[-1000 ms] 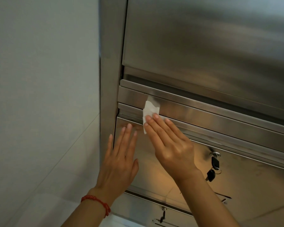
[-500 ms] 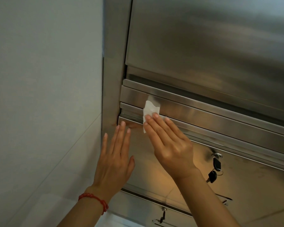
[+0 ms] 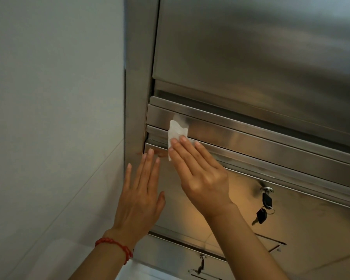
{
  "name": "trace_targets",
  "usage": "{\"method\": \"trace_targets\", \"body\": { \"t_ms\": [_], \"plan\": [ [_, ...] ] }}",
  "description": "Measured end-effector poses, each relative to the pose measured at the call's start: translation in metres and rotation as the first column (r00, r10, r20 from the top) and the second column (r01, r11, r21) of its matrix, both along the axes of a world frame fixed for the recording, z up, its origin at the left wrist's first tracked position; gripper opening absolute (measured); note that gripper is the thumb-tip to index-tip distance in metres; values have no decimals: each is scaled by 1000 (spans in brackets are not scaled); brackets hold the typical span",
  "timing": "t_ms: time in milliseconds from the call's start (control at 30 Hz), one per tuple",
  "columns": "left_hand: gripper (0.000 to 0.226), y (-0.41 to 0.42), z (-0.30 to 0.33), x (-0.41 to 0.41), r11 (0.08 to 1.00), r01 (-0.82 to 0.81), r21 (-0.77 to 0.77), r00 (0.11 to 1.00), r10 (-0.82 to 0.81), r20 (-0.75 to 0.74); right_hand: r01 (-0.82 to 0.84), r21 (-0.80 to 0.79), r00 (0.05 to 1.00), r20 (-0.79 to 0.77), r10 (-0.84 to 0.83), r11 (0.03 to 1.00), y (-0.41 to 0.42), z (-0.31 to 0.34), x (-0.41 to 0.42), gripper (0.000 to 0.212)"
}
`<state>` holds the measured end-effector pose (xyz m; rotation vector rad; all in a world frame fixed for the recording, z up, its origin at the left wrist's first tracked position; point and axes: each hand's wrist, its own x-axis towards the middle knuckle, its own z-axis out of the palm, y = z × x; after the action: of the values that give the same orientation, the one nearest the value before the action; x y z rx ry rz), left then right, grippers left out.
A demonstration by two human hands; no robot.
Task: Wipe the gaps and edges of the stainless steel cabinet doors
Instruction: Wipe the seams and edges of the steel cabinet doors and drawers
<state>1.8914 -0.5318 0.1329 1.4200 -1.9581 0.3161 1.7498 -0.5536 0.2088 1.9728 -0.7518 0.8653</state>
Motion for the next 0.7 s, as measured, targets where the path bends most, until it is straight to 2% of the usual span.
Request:
{"method": "trace_targets", "body": {
  "t_ms": [100,200,333,700],
  "plan": [
    [66,0,-1,1,1000,4,-16,1000,-4,4,11,11,1000,3,-11,1000,3,-3,-5,29],
    [82,0,0,0,1000,3,-9,1000,-3,-2,22,2,1000,-6,-22,1000,5,-3,-9,28],
    [64,0,0,-1,1000,7,-3,1000,-7,-11,10,-7,1000,8,-10,1000,1,1,5,25],
    [63,-1,-2,-2,1000,10,-11,1000,-10,-12,13,-19,1000,16,-13,1000,1,2,6,26]
  ]
}}
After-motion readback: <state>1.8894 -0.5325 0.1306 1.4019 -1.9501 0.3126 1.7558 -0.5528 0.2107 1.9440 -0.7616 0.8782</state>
